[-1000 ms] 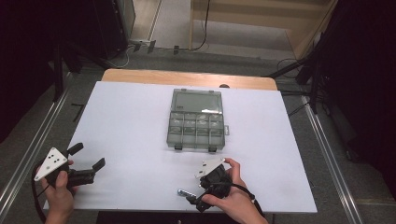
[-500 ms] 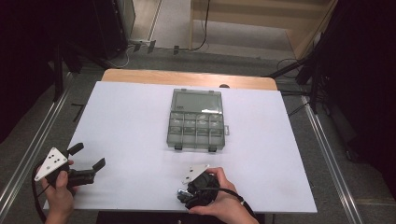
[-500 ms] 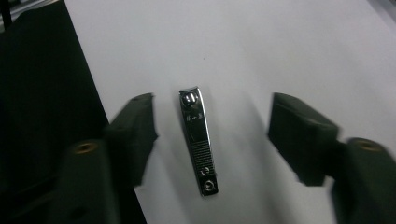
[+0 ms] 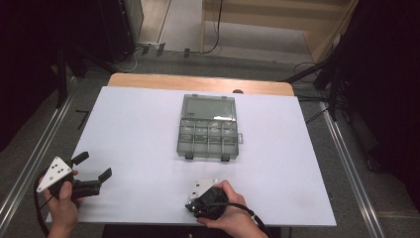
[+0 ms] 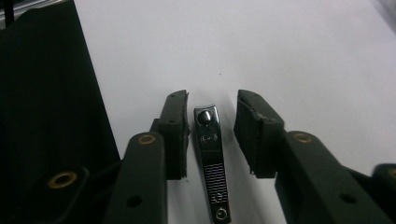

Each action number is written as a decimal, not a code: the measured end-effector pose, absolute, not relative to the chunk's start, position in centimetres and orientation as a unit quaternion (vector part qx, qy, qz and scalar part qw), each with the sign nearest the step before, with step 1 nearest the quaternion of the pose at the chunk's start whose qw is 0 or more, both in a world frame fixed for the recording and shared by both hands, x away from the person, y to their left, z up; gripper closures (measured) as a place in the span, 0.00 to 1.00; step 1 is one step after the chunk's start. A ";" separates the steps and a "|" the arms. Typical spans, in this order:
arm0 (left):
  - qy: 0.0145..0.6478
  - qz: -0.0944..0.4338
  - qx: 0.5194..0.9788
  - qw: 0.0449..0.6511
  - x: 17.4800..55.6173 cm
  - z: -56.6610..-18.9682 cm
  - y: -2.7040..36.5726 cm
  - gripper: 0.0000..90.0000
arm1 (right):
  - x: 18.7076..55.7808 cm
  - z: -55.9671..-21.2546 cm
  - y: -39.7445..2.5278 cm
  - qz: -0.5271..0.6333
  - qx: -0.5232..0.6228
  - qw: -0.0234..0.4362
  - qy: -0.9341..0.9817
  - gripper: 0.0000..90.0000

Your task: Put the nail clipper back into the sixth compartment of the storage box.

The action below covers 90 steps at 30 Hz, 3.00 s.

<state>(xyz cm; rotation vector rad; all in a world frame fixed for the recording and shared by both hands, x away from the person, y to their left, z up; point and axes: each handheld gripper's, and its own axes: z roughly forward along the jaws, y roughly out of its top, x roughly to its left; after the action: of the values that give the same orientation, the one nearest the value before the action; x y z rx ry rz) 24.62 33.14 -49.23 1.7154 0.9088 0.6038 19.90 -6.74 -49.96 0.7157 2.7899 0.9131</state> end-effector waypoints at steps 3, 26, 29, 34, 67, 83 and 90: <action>0.380 0.253 0.717 0.527 24.6 -49.2 33.2 0.00 | 19.8 -50.2 -6.9 0.311 0.233 0.069 0.919 0.79; 0.378 0.248 0.717 0.531 24.7 -49.3 33.2 0.00 | 20.0 -50.4 -8.8 0.385 0.277 0.063 0.878 0.91; 0.377 0.248 0.717 0.530 24.6 -49.3 33.2 0.00 | 20.1 -50.0 -9.2 0.390 0.278 0.067 0.875 0.90; 0.379 0.249 0.717 0.530 24.6 -49.3 33.2 0.00 | 20.2 -49.4 -9.8 0.399 0.289 0.072 0.867 0.90; 0.380 0.252 0.717 0.526 24.6 -49.3 33.0 0.00 | 22.6 -46.5 -11.2 0.420 0.319 0.092 0.844 0.90; 0.379 0.252 0.718 0.527 24.6 -49.3 33.1 0.00 | 24.3 -45.7 -10.9 0.426 0.329 0.093 0.837 0.90; 0.379 0.251 0.717 0.528 24.6 -49.3 33.1 0.00 | 25.1 -45.4 -10.8 0.429 0.337 0.093 0.833 0.91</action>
<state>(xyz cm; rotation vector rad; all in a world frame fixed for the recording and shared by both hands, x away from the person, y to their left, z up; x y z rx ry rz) 24.60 33.08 -49.31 1.7142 0.9043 0.6004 25.06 -10.78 -45.42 0.9992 2.4738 1.2728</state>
